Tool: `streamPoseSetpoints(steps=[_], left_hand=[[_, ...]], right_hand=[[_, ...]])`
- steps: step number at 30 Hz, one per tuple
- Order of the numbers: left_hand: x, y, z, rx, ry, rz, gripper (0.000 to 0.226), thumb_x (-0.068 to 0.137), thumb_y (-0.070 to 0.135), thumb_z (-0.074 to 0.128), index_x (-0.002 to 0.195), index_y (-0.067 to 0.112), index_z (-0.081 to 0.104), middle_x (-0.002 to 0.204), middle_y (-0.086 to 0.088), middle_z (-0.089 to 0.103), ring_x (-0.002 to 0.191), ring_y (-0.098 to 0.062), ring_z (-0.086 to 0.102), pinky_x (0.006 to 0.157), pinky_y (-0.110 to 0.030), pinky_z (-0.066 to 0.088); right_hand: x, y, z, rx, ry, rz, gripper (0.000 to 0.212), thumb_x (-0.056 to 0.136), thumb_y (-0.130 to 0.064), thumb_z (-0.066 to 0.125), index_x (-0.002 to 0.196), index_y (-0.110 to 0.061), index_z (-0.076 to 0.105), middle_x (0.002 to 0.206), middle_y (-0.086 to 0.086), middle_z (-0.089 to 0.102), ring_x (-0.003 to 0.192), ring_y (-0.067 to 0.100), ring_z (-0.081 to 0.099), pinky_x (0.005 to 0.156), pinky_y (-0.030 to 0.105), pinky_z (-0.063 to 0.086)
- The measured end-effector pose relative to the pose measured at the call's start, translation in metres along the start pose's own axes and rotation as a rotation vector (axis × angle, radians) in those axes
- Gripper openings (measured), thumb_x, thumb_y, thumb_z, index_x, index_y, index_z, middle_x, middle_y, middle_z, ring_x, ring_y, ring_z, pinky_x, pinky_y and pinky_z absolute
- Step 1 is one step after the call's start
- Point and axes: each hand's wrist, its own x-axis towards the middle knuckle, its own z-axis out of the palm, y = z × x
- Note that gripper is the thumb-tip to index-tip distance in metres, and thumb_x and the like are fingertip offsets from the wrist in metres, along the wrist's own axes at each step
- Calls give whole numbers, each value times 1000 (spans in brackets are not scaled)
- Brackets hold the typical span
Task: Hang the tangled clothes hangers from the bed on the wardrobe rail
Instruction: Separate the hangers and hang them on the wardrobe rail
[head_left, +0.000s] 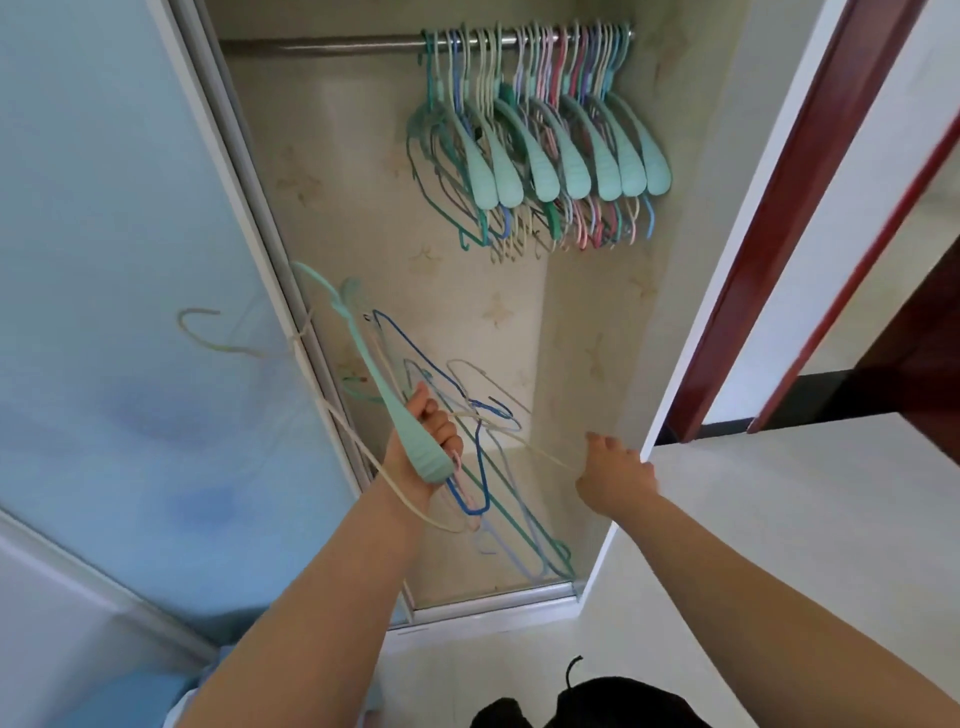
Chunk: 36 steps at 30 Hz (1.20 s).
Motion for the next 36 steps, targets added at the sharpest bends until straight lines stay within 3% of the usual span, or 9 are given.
streamPoseSetpoints(steps=[3, 9, 14, 21, 24, 26, 28, 32, 36], left_hand=[[15, 7, -12, -11, -84, -58, 44, 91, 30, 47, 55, 27, 22, 44, 10, 12, 36, -6, 12, 36, -17, 14], [28, 12, -14, -38, -232, -229, 41, 89, 27, 59, 55, 26, 35, 39, 6, 26, 36, -9, 23, 40, -20, 22], [21, 14, 5, 79, -59, -158, 47, 94, 37, 49, 50, 20, 47, 33, 9, 27, 24, -6, 30, 32, -14, 20], [4, 28, 1, 166, 0, -154, 38, 84, 40, 57, 114, 16, 55, 53, 6, 8, 43, -10, 7, 42, -16, 11], [2, 31, -14, 185, -67, -165, 56, 49, 34, 94, 93, 12, 67, 51, 7, 9, 41, -9, 8, 40, -16, 12], [1, 33, -20, 214, -87, -158, 49, 43, 36, 96, 76, 11, 71, 49, 7, 9, 40, -9, 8, 40, -15, 12], [-4, 33, -19, 236, -35, -157, 35, 63, 42, 85, 67, 13, 65, 49, 6, 8, 37, -9, 9, 40, -15, 11], [-16, 38, -15, 249, 94, -147, 38, 97, 42, 46, 69, 18, 43, 37, 8, 17, 23, -6, 25, 33, -11, 15], [-29, 48, 0, 239, 138, -109, 39, 96, 34, 50, 62, 19, 39, 34, 8, 28, 23, -6, 28, 28, -10, 21]], right_hand=[[0, 33, 8, 208, -215, 12, 43, 91, -22, 43, 132, -9, 44, 131, 10, 46, 112, 30, 53, 95, 40, 46], [-10, 42, 28, 457, -377, -2, 62, 83, -32, 67, 133, -12, 37, 130, 6, 32, 110, 21, 45, 87, 30, 40], [-5, 35, 44, 557, -350, 21, 83, 73, -34, 68, 143, -16, 28, 129, 10, 36, 114, 25, 45, 90, 32, 41], [-7, 39, 57, 873, -28, 77, 50, 63, -47, 49, 108, -23, 49, 102, -4, 47, 90, 12, 49, 78, 26, 41], [0, 31, 38, 899, -32, 74, 38, 69, -45, 48, 101, -25, 47, 88, -8, 46, 83, 15, 48, 70, 25, 37], [9, 14, 15, 842, -77, 15, 33, 67, -60, 48, 86, -33, 44, 81, -12, 43, 78, 14, 47, 69, 26, 35], [13, -12, -12, 797, -151, -53, 48, 65, -78, 47, 77, -32, 44, 77, -10, 44, 74, 14, 47, 68, 25, 34], [21, -70, -63, 833, -246, -105, 84, 83, -77, 35, 127, -7, 53, 120, 14, 56, 98, 26, 55, 68, 29, 44], [32, -135, -127, 1109, -271, -124, 89, 75, -86, 34, 118, -11, 56, 78, -1, 38, 63, 16, 33, 53, 26, 34]])
